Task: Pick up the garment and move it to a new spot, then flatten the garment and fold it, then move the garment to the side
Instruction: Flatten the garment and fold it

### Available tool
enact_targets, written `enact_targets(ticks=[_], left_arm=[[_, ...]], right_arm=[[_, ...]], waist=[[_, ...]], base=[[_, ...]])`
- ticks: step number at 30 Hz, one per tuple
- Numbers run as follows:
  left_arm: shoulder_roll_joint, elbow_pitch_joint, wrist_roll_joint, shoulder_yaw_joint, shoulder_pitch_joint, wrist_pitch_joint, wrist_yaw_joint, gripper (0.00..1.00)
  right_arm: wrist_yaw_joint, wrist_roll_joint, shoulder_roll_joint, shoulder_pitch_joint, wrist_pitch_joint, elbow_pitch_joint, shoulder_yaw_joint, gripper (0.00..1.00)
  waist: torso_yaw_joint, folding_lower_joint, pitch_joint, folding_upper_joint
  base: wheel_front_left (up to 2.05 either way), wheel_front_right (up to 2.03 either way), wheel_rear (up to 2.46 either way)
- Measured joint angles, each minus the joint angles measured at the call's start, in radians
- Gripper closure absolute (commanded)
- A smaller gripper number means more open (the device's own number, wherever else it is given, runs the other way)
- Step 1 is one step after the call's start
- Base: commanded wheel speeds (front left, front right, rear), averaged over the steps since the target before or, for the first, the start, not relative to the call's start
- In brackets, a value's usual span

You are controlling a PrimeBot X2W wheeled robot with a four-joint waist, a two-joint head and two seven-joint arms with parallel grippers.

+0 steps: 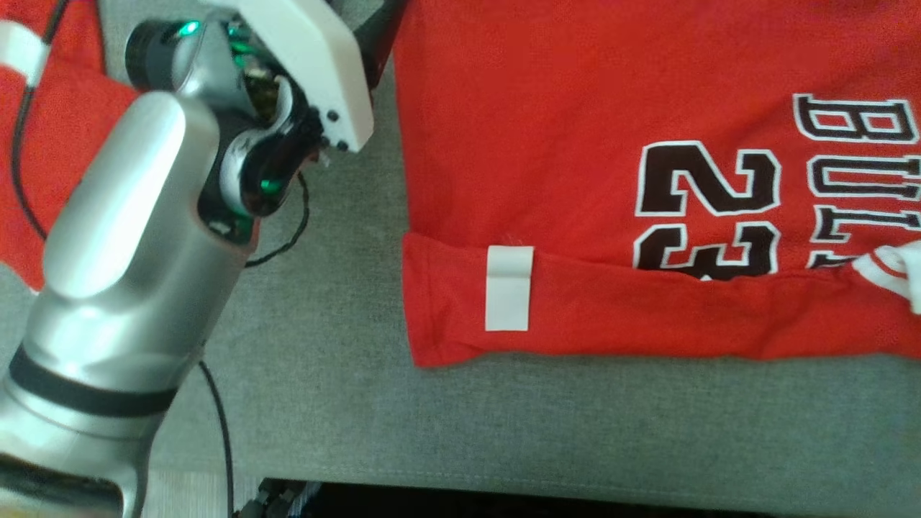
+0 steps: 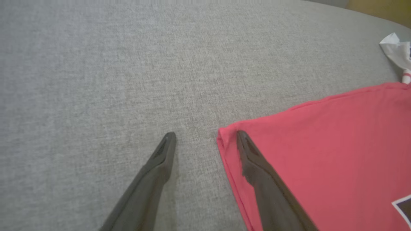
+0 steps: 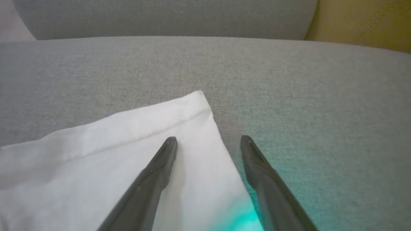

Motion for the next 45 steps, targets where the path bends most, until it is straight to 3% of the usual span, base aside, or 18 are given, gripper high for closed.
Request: enact_targets(ticks=[6,17,18,19,20,21,22,23,24,34,45], left_arm=[[-0.011,0.017,-0.012,-0.004,-0.023,0.035,-0.021,0.00],[0.000,0.001,-0.058,-0.014,-0.034,0.097,-0.038,0.00],[0.000,0.001,-0.058,-0.017,-0.034,0.097,-0.038,0.00],[0.000,0.001,-0.058,-0.020,-0.034,0.097,-0.038,0.00],[0.000,0.001,-0.058,-0.024,-0.034,0.098,-0.039,0.00],[0.000,0.003,-0.058,-0.027,-0.035,0.098,-0.039,0.16],[0.000,0.007,-0.058,-0.031,-0.035,0.098,-0.042,0.50],[0.000,0.014,-0.058,-0.033,-0.035,0.098,-0.048,0.87],[0.000,0.021,-0.058,-0.033,-0.035,0.098,-0.048,1.00],[0.003,0.049,-0.060,-0.022,-0.033,0.049,-0.064,1.00],[0.044,-0.059,-0.089,0.039,0.064,0.005,-0.029,1.00]], right_arm=[[0.000,-0.011,0.010,-0.046,-0.025,0.079,0.022,0.00],[0.000,0.063,0.013,-0.075,-0.022,0.107,0.115,0.00],[0.000,0.070,0.013,-0.076,-0.022,0.107,0.122,0.18],[0.000,0.077,0.013,-0.076,-0.023,0.106,0.128,0.18],[0.000,0.084,0.013,-0.076,-0.026,0.107,0.136,0.57],[0.000,0.089,0.013,-0.076,-0.027,0.107,0.142,0.81],[0.000,0.094,0.013,-0.076,-0.028,0.107,0.147,1.00],[0.000,0.097,0.013,-0.076,-0.028,0.107,0.153,1.00],[0.000,0.100,0.013,-0.076,-0.040,0.108,0.156,1.00],[0.000,0.120,0.008,-0.077,-0.177,0.109,0.159,1.00],[0.000,0.212,-0.072,-0.053,-0.256,0.043,0.205,1.00]], waist=[[0.003,-0.0002,0.008,0.0001],[-0.012,-0.0002,-0.002,0.0000],[-0.013,-0.0002,-0.003,0.0000],[-0.014,-0.0001,-0.003,0.0000],[-0.016,-0.0002,-0.003,0.0000],[-0.018,-0.0001,-0.004,0.0000],[-0.020,-0.0001,-0.006,0.0000],[-0.022,-0.0002,-0.008,0.0000],[-0.025,-0.0002,-0.009,0.0000],[-0.050,-0.0001,-0.036,0.0000],[-0.087,-0.0002,-0.092,0.0000]], base=[[0.00,0.00,0.00],[0.00,0.00,0.00],[0.00,0.00,0.00],[0.00,0.00,0.00],[0.00,0.00,0.00],[0.00,0.00,0.00],[0.00,0.00,0.00],[0.00,0.00,0.00],[0.00,0.00,0.00],[0.00,0.00,0.00],[0.00,0.00,0.00]])
